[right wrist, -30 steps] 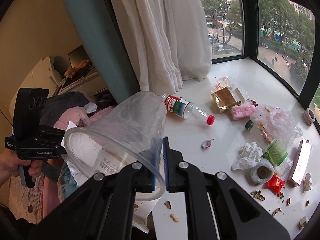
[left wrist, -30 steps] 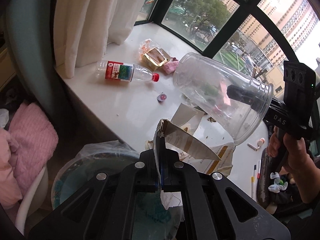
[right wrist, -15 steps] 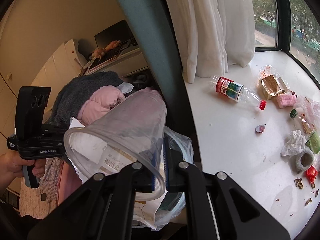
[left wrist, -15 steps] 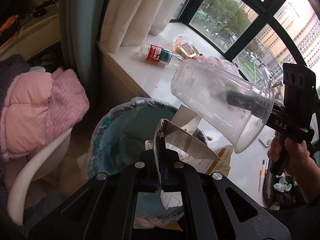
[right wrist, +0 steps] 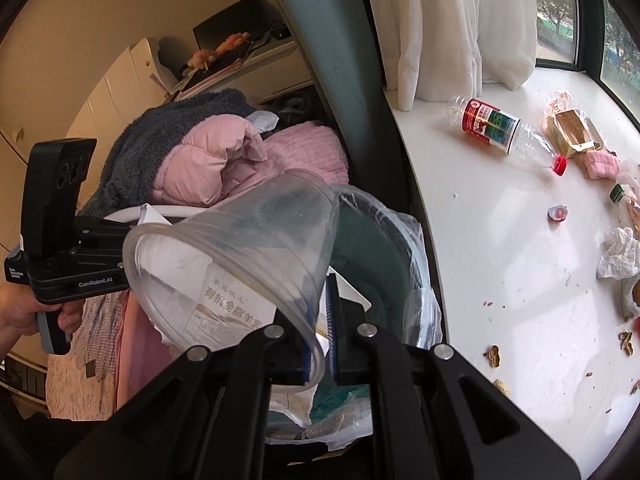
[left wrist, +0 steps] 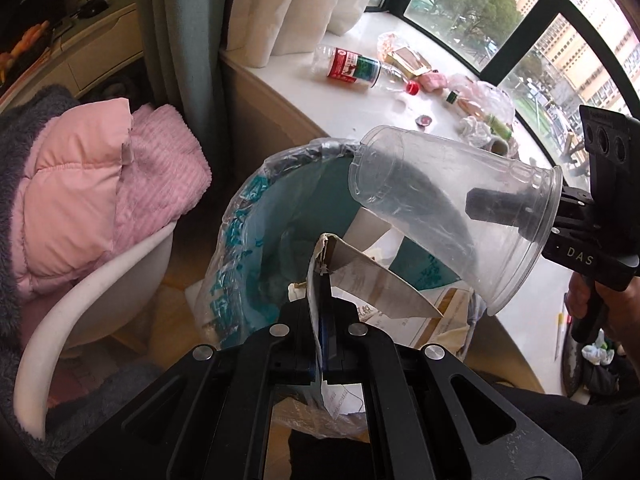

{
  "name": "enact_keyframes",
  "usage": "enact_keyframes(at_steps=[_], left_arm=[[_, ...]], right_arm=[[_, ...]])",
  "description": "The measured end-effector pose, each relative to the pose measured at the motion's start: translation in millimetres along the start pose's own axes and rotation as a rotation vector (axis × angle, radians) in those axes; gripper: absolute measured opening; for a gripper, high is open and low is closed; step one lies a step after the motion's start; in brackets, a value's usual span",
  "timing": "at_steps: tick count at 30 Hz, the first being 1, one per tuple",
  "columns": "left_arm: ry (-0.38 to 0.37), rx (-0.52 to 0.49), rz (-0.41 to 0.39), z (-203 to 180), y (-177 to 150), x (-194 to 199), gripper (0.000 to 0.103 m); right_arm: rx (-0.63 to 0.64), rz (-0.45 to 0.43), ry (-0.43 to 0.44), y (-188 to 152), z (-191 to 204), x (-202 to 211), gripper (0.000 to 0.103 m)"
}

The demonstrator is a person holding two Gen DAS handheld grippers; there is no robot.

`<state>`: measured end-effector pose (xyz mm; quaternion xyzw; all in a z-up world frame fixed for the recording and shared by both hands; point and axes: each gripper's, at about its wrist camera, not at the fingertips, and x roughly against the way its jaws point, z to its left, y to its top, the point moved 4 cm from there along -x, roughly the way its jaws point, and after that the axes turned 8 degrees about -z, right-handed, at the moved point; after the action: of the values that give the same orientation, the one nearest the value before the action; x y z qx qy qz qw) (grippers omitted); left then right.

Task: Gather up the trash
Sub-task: 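Carry the paper bag and cup with both tools to the trash bin, then lower both items into the bin and open both tools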

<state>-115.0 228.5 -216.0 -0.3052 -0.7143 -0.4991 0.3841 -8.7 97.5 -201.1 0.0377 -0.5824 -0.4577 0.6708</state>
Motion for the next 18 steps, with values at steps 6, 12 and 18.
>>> enact_keyframes(at_steps=[6,12,18], left_arm=[[0.054,-0.038,0.051,-2.5,-4.2,-22.5,0.0],[0.096,-0.081,0.111,-5.4,-11.5,-44.3,0.0],[0.097,-0.075,0.13,-1.6,-19.0,-50.6,0.002]], right_arm=[[0.049,0.085,-0.04,-10.0,-6.8,-27.4,0.009],[0.095,0.154,-0.055,-16.1,-7.0,-48.1,0.009],[0.175,0.188,-0.065,-15.0,-1.3,-56.4,0.008]])
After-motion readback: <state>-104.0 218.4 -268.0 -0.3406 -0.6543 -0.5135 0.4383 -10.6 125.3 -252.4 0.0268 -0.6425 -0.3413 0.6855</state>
